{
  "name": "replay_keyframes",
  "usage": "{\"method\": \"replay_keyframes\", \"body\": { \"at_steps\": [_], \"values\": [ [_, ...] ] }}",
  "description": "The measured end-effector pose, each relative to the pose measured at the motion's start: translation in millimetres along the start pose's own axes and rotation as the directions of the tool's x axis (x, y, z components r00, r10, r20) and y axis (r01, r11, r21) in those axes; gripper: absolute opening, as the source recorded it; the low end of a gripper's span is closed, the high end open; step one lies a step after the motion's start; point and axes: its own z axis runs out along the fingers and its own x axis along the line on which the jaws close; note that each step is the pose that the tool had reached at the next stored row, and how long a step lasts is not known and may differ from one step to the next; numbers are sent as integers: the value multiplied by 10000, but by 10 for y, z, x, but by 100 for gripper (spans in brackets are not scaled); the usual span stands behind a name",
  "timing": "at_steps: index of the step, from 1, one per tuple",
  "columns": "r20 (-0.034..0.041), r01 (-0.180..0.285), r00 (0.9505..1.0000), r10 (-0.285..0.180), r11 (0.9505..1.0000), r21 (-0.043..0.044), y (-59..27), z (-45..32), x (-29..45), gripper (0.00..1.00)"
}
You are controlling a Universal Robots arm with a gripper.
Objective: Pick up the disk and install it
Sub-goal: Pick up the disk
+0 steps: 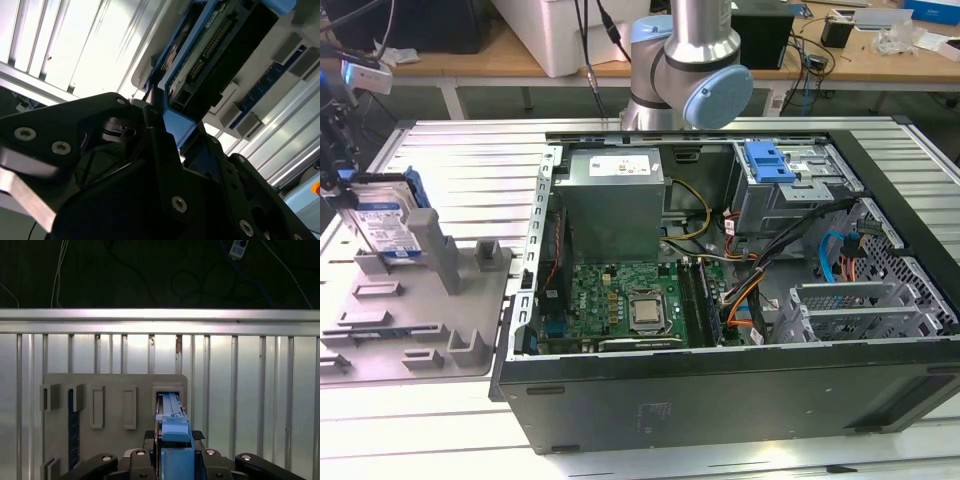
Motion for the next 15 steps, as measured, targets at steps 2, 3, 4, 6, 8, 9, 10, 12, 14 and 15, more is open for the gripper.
{"method": "replay_keyframes", "body": {
  "at_steps": [2,3,4,6,8,9,10,12,14,15],
  "values": [
    [-1,0,10000,0,10000,0,0,-37,2,37],
    [-1,0,10000,0,10000,0,0,-51,3,37],
    [-1,0,10000,0,10000,0,0,-76,4,37],
    [-2,0,10000,0,10000,-1,1,-120,6,37],
    [-3,0,10000,0,10000,0,1,-181,9,37],
    [-2,0,10000,0,10000,0,1,-204,11,37],
    [-2,0,10000,0,10000,0,1,-224,12,37],
    [-3,0,10000,0,10000,0,1,-265,14,37],
    [-3,0,10000,0,10000,-1,1,-301,15,37],
    [-3,0,10000,0,10000,-1,1,-320,16,37]
  ]
}}
